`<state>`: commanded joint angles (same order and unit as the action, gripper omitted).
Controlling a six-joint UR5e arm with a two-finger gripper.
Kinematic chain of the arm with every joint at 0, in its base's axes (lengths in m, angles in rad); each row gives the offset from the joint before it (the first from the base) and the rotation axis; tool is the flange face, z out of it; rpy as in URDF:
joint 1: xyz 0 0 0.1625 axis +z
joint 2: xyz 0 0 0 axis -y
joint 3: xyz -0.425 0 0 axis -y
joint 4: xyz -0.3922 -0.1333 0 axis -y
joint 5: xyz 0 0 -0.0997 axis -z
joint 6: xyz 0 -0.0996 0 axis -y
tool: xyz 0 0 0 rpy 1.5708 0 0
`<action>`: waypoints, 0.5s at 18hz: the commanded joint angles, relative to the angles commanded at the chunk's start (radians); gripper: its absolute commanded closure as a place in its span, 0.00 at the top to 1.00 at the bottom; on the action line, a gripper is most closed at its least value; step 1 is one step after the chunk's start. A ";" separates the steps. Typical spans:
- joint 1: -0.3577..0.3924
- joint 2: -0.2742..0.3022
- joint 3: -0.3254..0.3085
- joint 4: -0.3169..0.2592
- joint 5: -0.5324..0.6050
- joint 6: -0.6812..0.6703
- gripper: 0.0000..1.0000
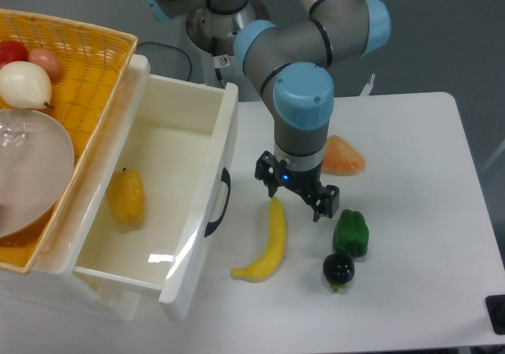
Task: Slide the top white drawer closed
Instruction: 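Move the gripper down beside the open white drawer's front panel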
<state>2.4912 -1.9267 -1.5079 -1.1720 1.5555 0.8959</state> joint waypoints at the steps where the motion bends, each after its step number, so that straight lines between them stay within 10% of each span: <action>1: 0.008 -0.005 0.000 0.000 0.002 -0.006 1.00; 9: 0.011 -0.043 0.005 0.031 -0.006 -0.193 1.00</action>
<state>2.5019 -1.9696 -1.5033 -1.1413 1.5493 0.7028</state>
